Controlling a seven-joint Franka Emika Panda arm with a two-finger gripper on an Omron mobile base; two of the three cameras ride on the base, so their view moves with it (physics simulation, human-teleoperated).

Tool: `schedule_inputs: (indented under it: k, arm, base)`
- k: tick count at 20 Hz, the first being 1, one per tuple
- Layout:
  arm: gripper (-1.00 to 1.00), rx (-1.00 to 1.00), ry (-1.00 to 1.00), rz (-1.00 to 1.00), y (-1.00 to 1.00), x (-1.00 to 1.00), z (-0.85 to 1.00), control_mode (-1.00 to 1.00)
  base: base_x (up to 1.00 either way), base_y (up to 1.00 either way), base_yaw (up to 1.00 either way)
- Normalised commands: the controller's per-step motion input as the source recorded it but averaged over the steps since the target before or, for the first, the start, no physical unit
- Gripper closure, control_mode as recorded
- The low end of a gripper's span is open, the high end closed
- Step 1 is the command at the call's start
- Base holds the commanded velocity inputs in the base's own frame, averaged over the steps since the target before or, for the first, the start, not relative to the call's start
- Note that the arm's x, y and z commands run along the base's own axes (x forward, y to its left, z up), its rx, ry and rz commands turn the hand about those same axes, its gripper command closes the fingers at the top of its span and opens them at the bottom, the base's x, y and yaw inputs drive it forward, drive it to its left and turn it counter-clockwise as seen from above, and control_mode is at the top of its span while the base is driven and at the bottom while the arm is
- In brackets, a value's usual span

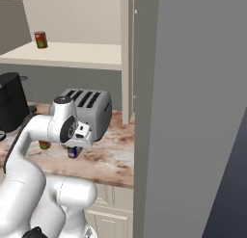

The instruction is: Pick the cans from the counter and place them in their designated side in the cabinet.

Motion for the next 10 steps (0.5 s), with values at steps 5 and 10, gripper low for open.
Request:
schedule_inputs:
  k: [5, 10]
  arm:
    - [1.0, 0.0, -0.03, 0.0, 0.0, -0.39, 0.39, -1.0]
    - [1.0, 0.0, -0.05, 0.0, 0.0, -0.35, 0.41, -1.0]
  base:
    - [0.0, 0.0, 0.0]
    - [0.0, 0.0, 0.0]
